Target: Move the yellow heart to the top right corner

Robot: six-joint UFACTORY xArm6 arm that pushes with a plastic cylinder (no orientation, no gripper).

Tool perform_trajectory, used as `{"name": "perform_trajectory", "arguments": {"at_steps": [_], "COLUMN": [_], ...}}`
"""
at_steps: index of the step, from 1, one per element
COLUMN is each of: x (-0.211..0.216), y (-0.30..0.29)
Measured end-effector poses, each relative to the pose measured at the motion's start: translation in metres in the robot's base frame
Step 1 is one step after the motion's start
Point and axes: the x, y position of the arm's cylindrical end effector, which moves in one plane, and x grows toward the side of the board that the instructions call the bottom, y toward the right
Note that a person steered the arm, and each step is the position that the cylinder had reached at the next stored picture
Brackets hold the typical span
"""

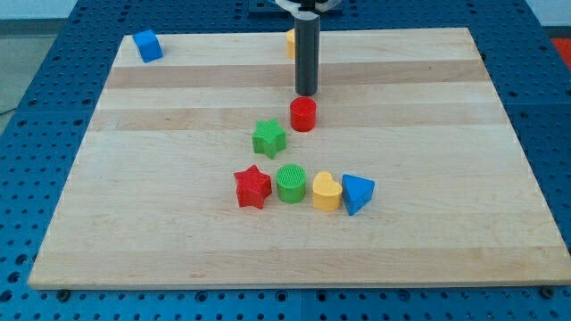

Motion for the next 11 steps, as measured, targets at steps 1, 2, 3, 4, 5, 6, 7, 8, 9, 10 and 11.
{"name": "perform_trajectory", "arguments": {"at_steps": [1, 2, 3, 4, 5, 6, 7, 8, 9, 10, 11], "x": [0.051, 0.136, 0.188, 0.185, 0.193, 0.24, 0.271, 0.27, 0.247, 0.195, 0.147], "y": [-0.045, -0.089, -0.087, -0.084, -0.145, -0.175, -0.148, -0.057, -0.003, 0.005, 0.015]}}
